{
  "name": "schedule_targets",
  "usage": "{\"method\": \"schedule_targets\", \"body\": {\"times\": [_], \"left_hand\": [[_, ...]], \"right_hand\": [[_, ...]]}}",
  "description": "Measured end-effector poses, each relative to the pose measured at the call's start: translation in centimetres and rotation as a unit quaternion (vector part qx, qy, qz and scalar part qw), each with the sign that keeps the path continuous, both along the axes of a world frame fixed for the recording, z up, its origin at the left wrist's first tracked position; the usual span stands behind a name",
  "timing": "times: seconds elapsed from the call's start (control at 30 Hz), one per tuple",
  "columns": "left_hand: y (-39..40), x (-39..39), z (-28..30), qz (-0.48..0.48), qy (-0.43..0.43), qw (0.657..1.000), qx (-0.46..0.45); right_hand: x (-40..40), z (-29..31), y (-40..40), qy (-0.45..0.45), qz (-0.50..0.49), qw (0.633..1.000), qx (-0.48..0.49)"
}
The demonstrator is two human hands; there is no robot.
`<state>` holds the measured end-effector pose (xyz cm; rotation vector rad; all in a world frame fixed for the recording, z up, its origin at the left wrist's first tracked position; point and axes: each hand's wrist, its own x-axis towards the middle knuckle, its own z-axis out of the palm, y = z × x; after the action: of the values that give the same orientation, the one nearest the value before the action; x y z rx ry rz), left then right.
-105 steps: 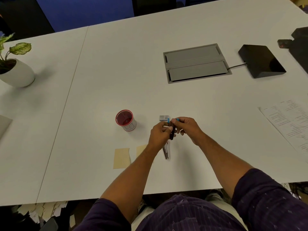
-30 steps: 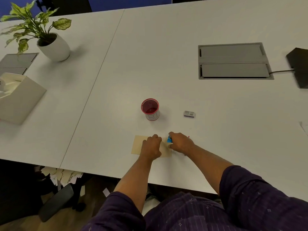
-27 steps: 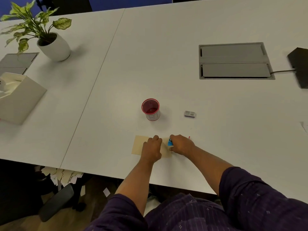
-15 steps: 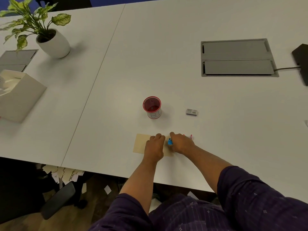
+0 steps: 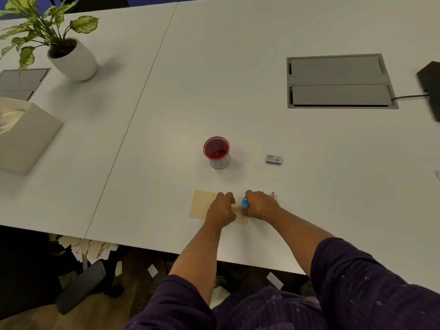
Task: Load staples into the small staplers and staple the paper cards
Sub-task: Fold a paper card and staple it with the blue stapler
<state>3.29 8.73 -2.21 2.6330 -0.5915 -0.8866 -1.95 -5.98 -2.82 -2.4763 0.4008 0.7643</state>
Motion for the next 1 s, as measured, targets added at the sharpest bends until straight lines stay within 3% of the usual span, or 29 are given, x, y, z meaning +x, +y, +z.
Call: {"method": "schedule_targets", "body": {"times": [0.13,0.27,0.43,0.6,0.73,1.0], "left_hand": [[-0.6,0.6,0.7,0.111,0.066,0.987,-0.094],[-1.3,1.6,1.7,0.215,0.127,0.946,-0.205],[-2.5,2.8,2.9,0.289,0.181,0.893,-0.295],[-4.2,3.2,3.3,0.323,0.26,0.85,-0.325],[-5.2,2.7,3.6,0.347,0.326,0.802,-0.36],[-6.8,2.1,4.3,0.328,0.389,0.782,-0.359]], "right_hand": [[0.2,0.3,-0.6,0.001,-0.035,0.999,0.026],[0.6,0.9,-2.3,-0.051,-0.162,0.979,0.114],[0.8,1.9,-4.9,-0.125,-0.307,0.904,0.272],[0.3,3.1,-6.8,-0.169,-0.336,0.851,0.366],[0.4,3.8,-7.7,-0.225,-0.32,0.852,0.348],[-0.3,4.1,-9.2,-0.291,-0.321,0.843,0.319]]}}
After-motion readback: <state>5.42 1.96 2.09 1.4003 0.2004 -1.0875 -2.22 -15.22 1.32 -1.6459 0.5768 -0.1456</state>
